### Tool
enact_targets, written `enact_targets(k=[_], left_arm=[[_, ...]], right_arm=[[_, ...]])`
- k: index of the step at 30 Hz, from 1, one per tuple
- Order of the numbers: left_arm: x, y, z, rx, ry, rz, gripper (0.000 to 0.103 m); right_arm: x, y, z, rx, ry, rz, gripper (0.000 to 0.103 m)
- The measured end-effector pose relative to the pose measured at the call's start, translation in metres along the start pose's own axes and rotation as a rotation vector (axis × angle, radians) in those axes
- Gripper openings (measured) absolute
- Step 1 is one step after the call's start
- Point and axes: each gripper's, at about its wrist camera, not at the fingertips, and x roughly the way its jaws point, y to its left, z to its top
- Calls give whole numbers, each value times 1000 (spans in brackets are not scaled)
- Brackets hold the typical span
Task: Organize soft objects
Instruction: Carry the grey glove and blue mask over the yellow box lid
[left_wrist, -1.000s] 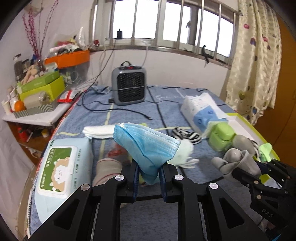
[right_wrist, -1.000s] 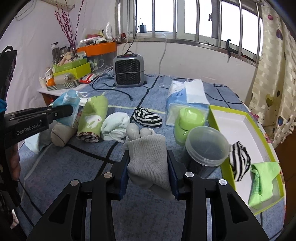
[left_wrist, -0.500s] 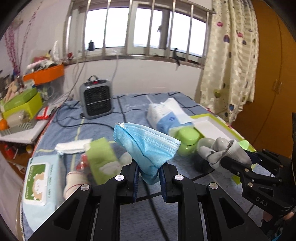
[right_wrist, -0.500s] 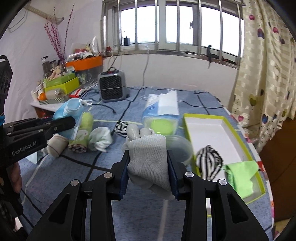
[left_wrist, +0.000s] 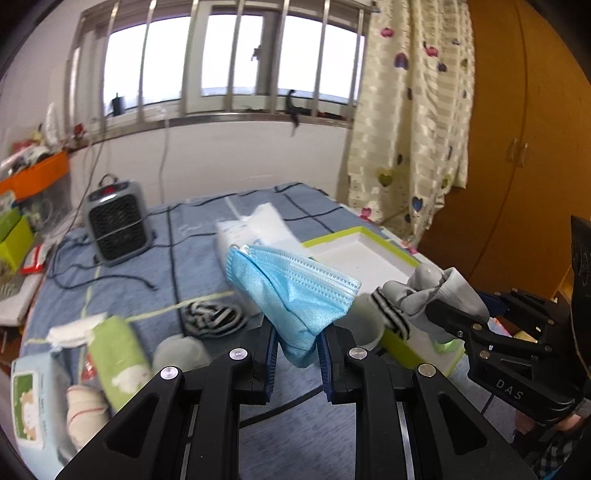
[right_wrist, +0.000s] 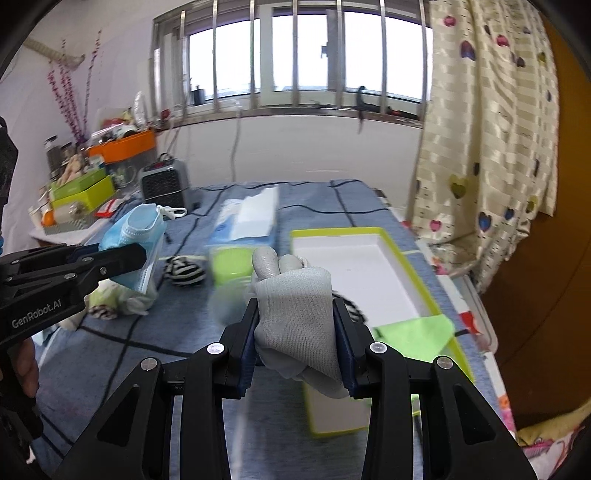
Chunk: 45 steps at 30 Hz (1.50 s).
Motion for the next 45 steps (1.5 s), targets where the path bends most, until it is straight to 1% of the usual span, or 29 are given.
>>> enact_targets(k=[9, 13, 17, 19, 21, 24, 26, 28, 30, 32, 35, 39, 45], left_arm=[[25, -21, 23, 10, 15, -83, 18], [41, -28, 33, 23, 23, -89, 18], [56, -39, 39, 44, 32, -114, 18], [67, -44, 43, 39, 54, -126, 18], [75, -50, 45, 56, 58, -134, 18], [94, -60, 47, 64, 87, -145, 18], [104, -64, 48, 76, 93, -135, 18], [114, -68, 48, 81, 110, -140, 18], [122, -74, 46, 110, 114, -140, 18], [132, -76, 44, 111, 138, -134, 18], [139, -80, 43, 115, 134, -128, 18], [152, -83, 41, 124, 162, -126, 19], [163, -89, 38, 141, 192, -131, 20]], right_arm=[[6, -39, 5, 44, 7, -76, 38], [12, -57, 10, 62, 11, -108, 38], [21, -75, 12, 87, 26, -132, 38], [25, -82, 11, 99, 36, -130, 38], [29, -85, 8, 103, 48, -128, 38], [39, -88, 5, 107, 66, -126, 38], [46, -90, 5, 109, 74, -130, 38], [52, -92, 5, 107, 84, -137, 38], [59, -95, 5, 107, 92, -132, 38], [66, -97, 6, 103, 99, -128, 38], [73, -99, 6, 104, 98, -108, 38], [86, -99, 3, 89, 128, -118, 39], [92, -102, -1, 100, 142, -117, 40]])
